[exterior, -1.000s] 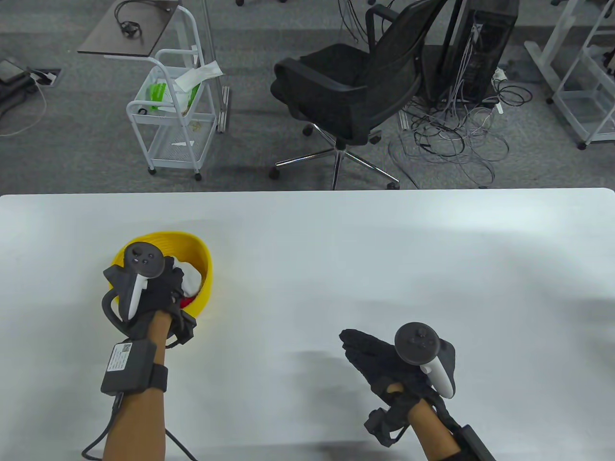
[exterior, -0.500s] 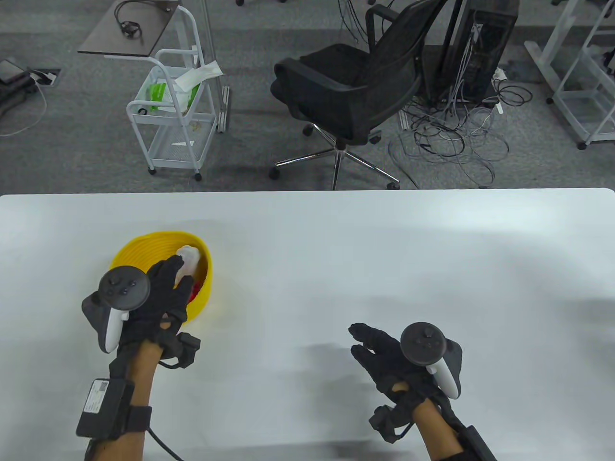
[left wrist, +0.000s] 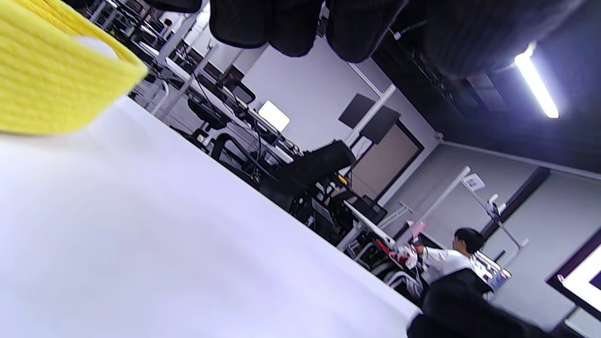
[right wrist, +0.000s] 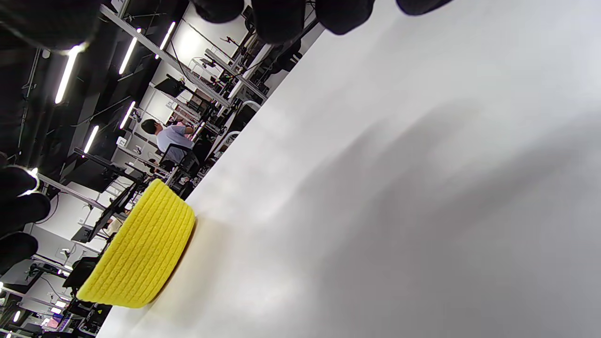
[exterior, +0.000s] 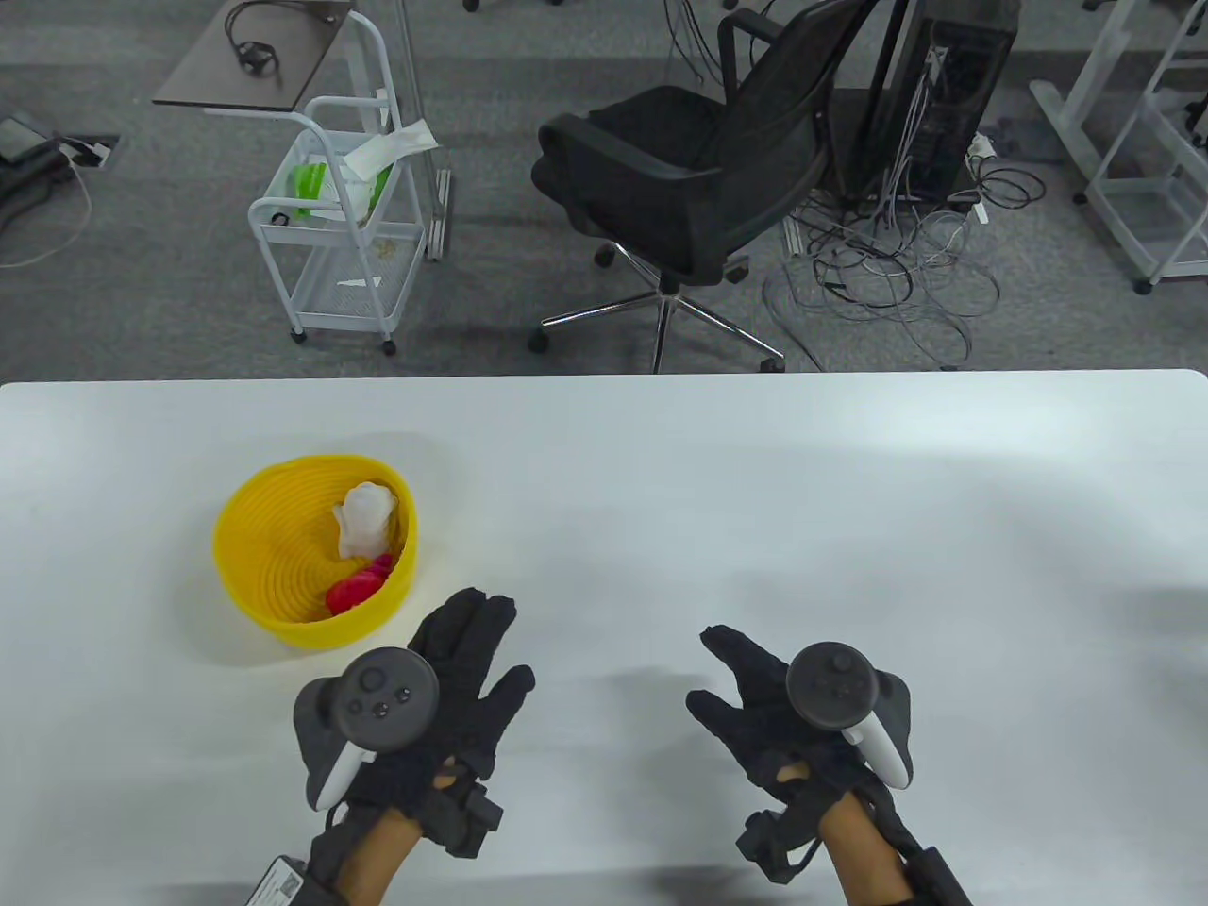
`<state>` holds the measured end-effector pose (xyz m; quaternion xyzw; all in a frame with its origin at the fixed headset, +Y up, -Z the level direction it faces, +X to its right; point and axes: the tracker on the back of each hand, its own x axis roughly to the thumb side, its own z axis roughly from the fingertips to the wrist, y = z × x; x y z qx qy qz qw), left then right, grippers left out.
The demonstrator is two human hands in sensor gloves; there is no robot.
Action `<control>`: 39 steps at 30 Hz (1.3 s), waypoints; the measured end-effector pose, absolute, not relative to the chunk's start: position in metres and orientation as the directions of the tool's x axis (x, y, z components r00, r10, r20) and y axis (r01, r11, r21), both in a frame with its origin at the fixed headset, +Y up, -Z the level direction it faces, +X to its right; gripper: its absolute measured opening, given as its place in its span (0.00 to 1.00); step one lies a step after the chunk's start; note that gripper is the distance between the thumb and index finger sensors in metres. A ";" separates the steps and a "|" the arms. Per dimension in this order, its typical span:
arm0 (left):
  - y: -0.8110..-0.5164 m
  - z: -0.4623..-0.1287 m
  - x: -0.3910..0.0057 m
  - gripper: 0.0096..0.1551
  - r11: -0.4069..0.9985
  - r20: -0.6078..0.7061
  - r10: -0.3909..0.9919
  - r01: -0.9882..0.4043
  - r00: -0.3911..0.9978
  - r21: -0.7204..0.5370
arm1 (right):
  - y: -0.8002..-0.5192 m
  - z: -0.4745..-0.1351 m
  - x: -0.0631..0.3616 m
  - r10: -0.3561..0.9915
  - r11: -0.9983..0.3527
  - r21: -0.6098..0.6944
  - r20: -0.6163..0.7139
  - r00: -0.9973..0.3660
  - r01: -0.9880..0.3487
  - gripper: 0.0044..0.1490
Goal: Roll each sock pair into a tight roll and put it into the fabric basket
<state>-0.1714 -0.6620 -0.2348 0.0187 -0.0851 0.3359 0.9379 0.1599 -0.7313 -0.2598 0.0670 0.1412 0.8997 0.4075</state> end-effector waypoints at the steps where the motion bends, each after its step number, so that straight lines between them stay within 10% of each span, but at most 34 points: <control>1: -0.664 -0.234 -0.168 0.43 0.776 0.175 0.625 -0.630 0.761 -0.033 | -0.731 -0.260 0.160 0.752 -0.628 0.308 0.005 -0.659 -0.715 0.56; 39: -0.745 -0.244 -0.157 0.50 0.650 0.022 0.713 -0.649 0.701 -0.396 | -0.735 -0.250 0.139 0.672 -0.714 0.355 0.107 -0.733 -0.603 0.57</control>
